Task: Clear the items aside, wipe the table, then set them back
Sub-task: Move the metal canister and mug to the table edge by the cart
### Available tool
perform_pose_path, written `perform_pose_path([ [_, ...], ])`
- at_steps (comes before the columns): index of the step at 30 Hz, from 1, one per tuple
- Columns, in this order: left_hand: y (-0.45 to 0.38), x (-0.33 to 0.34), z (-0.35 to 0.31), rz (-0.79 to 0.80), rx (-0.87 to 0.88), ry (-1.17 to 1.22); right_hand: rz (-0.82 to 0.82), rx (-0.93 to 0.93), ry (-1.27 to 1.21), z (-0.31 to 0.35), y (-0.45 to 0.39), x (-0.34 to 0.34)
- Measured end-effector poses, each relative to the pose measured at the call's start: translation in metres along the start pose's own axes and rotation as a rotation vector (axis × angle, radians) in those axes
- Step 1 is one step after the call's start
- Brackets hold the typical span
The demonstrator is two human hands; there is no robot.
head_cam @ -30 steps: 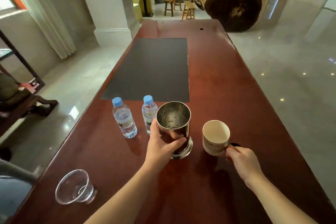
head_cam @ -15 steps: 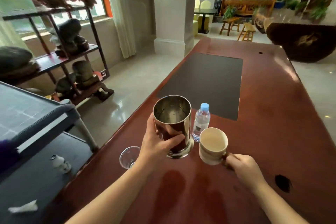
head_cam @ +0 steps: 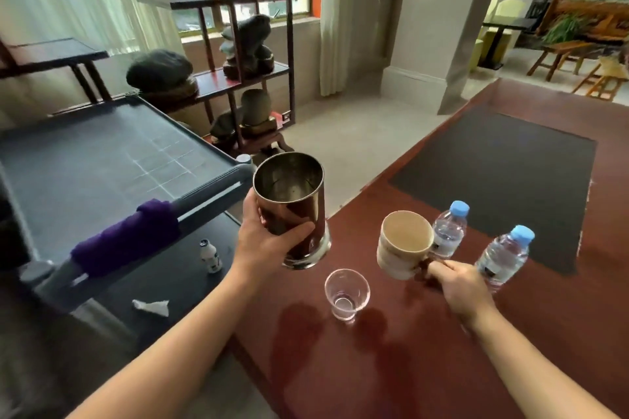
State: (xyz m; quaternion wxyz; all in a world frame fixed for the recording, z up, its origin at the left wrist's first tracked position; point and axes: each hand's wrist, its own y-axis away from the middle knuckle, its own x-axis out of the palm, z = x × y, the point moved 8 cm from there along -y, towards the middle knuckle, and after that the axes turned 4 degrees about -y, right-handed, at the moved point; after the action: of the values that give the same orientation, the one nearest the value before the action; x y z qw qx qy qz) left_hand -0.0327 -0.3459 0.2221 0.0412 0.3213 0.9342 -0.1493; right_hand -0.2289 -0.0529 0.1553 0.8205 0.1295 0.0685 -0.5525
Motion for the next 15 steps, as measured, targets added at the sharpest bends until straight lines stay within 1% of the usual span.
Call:
perform_pose_path([
  [2, -0.003, -0.020, 0.015, -0.030, -0.045, -0.020, 0.017, 0.011, -0.040, 0.004, -0.008, 0.022],
  [8, -0.009, -0.060, 0.052, -0.072, -0.124, -0.057, 0.127, -0.013, -0.048, 0.018, -0.034, 0.078],
  [15, 0.017, -0.066, 0.095, -0.044, -0.208, -0.064, 0.293, 0.013, -0.068, 0.013, -0.065, 0.123],
])
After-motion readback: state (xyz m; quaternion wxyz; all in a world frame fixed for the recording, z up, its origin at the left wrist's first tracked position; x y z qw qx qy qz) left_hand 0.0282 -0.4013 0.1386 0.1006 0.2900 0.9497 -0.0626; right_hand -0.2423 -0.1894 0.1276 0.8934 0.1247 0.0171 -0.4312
